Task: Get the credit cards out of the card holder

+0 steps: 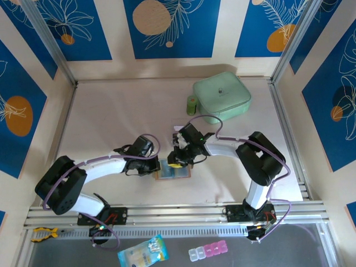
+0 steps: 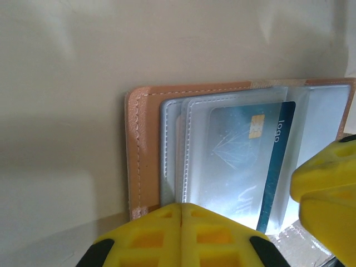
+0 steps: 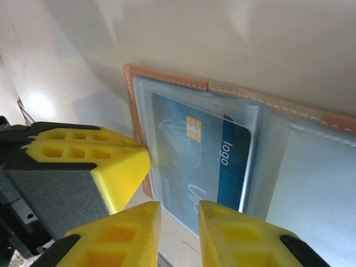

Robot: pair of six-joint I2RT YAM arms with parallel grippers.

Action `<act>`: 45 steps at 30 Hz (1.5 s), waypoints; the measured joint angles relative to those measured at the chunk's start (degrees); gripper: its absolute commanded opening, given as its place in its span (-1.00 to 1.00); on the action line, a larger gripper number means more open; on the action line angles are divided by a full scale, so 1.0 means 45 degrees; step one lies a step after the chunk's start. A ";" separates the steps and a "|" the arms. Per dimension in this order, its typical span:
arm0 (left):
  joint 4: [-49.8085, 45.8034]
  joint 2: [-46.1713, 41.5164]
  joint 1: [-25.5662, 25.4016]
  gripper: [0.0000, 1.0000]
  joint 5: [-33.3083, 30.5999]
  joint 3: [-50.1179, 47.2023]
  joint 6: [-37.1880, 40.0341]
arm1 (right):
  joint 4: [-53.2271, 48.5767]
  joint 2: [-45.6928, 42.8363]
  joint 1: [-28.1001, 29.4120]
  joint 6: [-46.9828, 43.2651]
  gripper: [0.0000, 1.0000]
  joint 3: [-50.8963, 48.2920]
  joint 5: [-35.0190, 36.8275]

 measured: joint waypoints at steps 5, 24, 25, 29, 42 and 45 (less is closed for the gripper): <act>0.0005 0.0000 0.0000 -0.95 0.0005 -0.0044 0.0000 | 0.0049 0.0233 0.0058 0.0044 -0.50 0.0005 -0.0049; 0.0005 0.0000 0.0010 -0.95 0.0005 -0.0044 0.0010 | -0.0991 0.0325 0.0053 -0.0495 -0.50 0.0423 0.0840; 0.0000 0.0000 0.0015 -0.95 0.0005 -0.0044 0.0024 | -0.1025 0.0325 0.0053 -0.0500 -0.49 0.0423 0.0855; 0.0000 0.0000 0.0024 -0.95 0.0005 -0.0044 0.0053 | -0.1098 0.0316 0.0053 -0.0544 -0.50 0.0423 0.0874; -0.0053 -0.0427 0.0034 -0.93 0.0243 0.0141 0.0087 | -0.0860 -0.0199 0.0058 -0.0481 -0.48 0.0311 0.0699; -0.0015 -0.0330 0.0034 -0.94 0.0427 0.0146 0.0083 | -0.0724 -0.0194 0.0063 -0.0447 -0.48 0.0223 0.0573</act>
